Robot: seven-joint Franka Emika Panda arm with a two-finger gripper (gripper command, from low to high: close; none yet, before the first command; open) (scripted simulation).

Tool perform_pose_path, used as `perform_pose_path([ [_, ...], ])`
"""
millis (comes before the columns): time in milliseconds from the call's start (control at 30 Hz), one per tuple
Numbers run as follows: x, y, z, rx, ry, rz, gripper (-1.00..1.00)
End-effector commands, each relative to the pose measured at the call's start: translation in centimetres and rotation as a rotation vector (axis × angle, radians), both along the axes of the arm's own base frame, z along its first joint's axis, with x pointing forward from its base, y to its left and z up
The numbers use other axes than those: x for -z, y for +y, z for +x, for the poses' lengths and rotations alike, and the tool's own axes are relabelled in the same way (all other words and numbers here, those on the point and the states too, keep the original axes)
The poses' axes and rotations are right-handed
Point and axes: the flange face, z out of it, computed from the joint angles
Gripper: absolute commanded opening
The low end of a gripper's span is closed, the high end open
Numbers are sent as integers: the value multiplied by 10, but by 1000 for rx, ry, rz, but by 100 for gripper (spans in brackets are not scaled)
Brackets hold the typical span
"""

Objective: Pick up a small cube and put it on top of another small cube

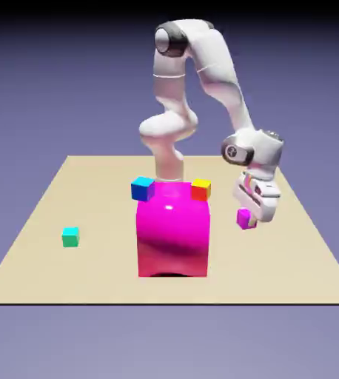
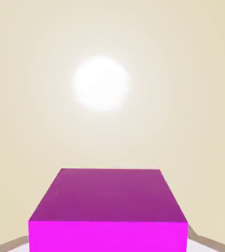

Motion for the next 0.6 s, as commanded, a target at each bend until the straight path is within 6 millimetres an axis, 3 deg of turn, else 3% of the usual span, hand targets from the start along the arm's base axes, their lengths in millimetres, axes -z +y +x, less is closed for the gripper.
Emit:
perform_pose_path([
  [0,-14,-7,6,36,-4,-2,-100],
  [233,-111,-67,26,287,-4,4,-100],
  [433,-190,-125,12,484,21,35,-100],
  [500,-195,-129,10,497,23,38,-100],
  [567,-164,-132,11,497,23,37,-100],
])
